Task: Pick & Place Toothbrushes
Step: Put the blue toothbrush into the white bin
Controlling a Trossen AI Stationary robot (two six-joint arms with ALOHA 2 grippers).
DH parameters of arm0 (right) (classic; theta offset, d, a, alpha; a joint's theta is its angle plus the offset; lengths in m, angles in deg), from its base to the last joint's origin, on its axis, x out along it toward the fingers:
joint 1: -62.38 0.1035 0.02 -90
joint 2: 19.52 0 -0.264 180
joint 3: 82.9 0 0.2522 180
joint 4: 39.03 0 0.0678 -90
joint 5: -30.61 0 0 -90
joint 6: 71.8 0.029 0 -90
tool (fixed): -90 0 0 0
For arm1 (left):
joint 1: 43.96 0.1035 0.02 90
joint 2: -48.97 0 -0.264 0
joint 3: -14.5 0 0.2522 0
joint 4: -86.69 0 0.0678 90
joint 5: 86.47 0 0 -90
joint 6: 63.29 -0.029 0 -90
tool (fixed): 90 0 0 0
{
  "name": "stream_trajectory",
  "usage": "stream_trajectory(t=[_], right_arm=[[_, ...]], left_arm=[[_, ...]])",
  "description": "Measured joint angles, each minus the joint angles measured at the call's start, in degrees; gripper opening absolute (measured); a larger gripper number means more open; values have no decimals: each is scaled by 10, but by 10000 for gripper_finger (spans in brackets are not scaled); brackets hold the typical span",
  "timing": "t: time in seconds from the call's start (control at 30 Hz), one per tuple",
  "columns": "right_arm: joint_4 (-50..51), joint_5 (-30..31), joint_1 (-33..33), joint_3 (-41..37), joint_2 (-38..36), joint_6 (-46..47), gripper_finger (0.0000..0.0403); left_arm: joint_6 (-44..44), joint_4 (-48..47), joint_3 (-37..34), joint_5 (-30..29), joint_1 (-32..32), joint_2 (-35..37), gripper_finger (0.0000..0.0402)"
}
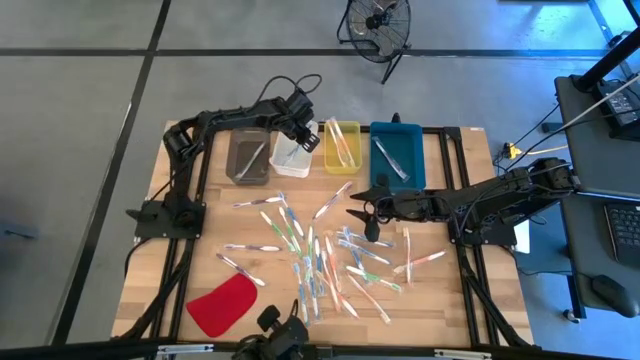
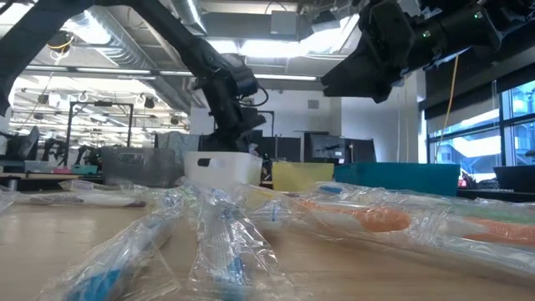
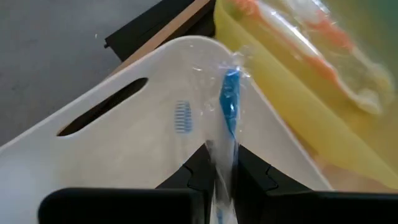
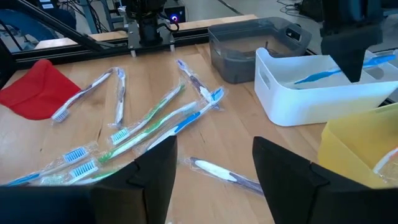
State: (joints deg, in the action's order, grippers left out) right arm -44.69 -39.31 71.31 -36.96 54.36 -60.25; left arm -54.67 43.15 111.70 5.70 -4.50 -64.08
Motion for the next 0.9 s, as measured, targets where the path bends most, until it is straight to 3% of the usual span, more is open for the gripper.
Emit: stream_trajectory(t=[0.37,0.9], right_arm=[[3,0,0,0,0,0,195],[3,0,0,0,0,0,184]], left_arm=[[10,6,0,-12,0,-5,51],[12,-7,0,-6,0,9,151]])
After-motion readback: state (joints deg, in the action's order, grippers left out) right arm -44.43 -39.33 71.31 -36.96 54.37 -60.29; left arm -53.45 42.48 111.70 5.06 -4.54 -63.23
